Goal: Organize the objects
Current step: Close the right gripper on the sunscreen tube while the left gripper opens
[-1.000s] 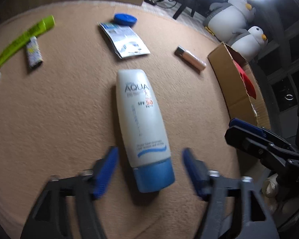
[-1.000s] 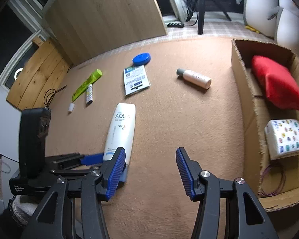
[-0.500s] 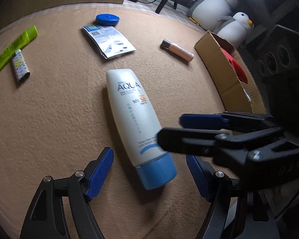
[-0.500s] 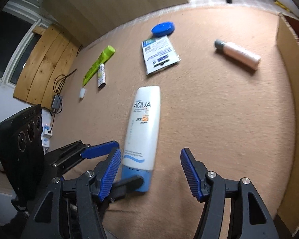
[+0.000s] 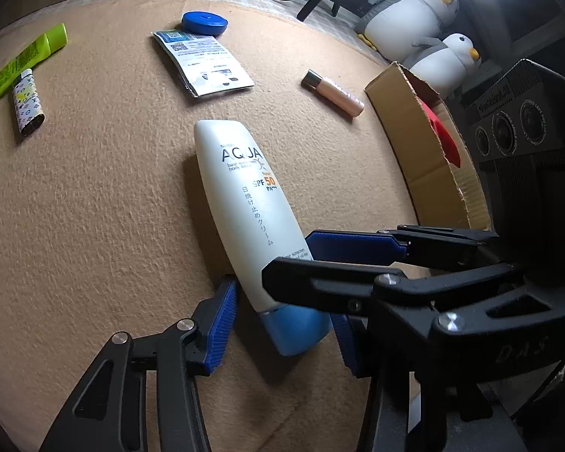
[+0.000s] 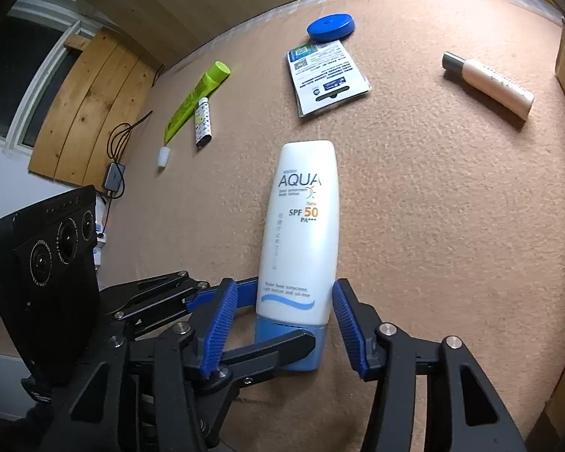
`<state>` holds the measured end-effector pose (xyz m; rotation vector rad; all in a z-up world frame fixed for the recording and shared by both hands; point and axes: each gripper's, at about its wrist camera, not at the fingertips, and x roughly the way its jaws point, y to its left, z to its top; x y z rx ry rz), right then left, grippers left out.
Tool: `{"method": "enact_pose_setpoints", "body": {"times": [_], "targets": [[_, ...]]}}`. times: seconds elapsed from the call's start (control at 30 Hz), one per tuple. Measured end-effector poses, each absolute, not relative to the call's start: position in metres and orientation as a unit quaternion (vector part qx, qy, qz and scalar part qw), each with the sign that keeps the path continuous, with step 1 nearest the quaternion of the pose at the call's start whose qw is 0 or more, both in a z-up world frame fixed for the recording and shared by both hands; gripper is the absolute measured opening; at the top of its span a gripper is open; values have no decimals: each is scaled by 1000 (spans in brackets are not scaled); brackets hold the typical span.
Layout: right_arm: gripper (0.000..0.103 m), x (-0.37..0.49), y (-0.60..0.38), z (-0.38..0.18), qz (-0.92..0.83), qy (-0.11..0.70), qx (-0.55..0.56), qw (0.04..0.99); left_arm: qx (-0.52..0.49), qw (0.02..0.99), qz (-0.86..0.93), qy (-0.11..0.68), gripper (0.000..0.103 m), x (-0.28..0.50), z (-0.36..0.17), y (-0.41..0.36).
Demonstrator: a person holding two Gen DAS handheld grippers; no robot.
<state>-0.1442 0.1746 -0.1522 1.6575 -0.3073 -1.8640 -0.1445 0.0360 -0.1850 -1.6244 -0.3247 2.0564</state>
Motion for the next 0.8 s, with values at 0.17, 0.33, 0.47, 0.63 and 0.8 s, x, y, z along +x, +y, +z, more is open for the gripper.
{"method": "enact_pose_setpoints", "body": {"times": [0.17, 0.33, 0.47, 0.63, 0.8], "targets": [[43, -143, 179, -149, -711, -116, 624, 304, -589, 250, 760, -118, 50, -145, -180, 40], [42, -142, 181, -148, -716, -108, 623, 298, -594, 248, 758, -107, 47, -147, -185, 46], [42, -142, 183, -155, -715, -107, 627, 291, -591, 252, 759, -102, 46, -147, -188, 50], [42, -142, 187, -158, -715, -118, 625, 291, -588, 253, 761, -104, 46, -145, -184, 51], [42, -138, 193, -147, -724, -116, 615, 291, -576, 261, 767, -109, 45, -144, -169, 55]]}}
